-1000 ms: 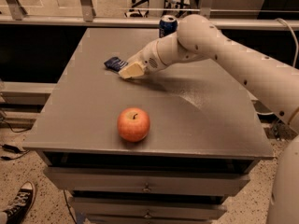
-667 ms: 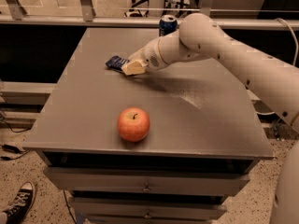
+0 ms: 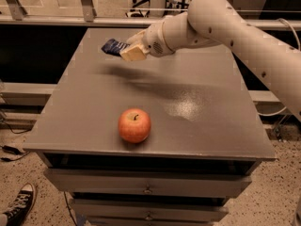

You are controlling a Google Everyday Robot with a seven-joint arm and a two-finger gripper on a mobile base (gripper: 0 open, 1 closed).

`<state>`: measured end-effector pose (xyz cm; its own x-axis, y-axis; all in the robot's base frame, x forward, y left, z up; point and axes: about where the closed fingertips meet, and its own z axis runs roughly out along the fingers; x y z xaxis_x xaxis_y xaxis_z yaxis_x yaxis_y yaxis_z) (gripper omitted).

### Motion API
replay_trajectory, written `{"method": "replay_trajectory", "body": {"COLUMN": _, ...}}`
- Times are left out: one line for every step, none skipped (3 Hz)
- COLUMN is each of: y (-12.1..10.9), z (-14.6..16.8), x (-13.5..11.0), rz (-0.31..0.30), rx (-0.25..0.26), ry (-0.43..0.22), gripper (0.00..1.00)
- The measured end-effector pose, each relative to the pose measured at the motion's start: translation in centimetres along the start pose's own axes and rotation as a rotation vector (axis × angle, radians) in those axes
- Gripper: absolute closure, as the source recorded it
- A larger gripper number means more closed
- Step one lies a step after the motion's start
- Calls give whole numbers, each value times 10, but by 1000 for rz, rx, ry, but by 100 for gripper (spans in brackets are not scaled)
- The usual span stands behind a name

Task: Pick rxbar blueberry

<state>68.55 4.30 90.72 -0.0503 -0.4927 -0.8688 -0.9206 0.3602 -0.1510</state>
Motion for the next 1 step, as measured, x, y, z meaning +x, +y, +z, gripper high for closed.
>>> {"method": "replay_trajectory", "body": {"y": 5, "z": -21, "x": -13, "rz": 12, "rx": -34, "ry": -64, "gripper": 100}}
